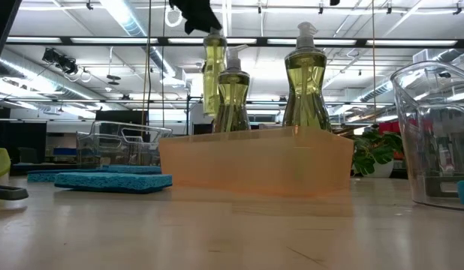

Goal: Pick & Place Kitchen Sink Supplies
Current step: Put the yellow dish soap into the orange bin

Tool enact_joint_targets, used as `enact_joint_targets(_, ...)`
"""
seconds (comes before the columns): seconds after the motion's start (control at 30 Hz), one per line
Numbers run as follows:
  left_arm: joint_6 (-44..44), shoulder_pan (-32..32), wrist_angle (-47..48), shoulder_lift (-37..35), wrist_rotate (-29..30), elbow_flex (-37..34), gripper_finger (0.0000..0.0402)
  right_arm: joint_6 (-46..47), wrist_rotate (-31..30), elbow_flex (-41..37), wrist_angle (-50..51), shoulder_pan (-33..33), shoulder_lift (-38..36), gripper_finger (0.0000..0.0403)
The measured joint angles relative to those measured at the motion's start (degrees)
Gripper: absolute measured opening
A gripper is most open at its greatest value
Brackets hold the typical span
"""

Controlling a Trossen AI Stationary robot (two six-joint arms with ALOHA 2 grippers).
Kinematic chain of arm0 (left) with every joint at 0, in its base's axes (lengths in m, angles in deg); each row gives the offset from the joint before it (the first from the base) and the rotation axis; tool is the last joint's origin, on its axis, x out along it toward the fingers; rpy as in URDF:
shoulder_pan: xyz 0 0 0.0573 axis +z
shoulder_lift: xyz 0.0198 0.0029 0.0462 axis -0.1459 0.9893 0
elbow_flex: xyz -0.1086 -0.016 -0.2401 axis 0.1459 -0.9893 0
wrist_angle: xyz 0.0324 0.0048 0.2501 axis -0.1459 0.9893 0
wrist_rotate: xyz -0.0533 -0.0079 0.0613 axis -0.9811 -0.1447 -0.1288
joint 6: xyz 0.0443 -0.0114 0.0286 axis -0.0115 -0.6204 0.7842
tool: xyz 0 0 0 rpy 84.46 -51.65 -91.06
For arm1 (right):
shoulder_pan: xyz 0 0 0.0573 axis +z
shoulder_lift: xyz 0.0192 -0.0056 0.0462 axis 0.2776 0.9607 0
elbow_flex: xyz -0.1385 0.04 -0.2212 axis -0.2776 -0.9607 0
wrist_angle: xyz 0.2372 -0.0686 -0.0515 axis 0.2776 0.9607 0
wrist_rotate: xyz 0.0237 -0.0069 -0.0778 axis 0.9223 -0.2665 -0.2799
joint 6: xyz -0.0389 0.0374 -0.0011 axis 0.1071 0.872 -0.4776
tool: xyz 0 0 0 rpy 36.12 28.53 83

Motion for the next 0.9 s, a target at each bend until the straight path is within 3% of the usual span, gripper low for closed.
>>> enact_joint_targets(0.6, -1.1, -9.6, 12.0, 0.0, 1.0, 14.7, 0.0118, 4.4, 0.1, 0.0, 0.1, 0.0, -6.0, 0.0215)
enact_joint_targets(0.9, -1.9, -13.7, 15.5, -3.3, 7.0, 14.2, 0.0118, 4.6, 0.1, 0.0, 0.6, 0.0, -6.0, 0.0215)
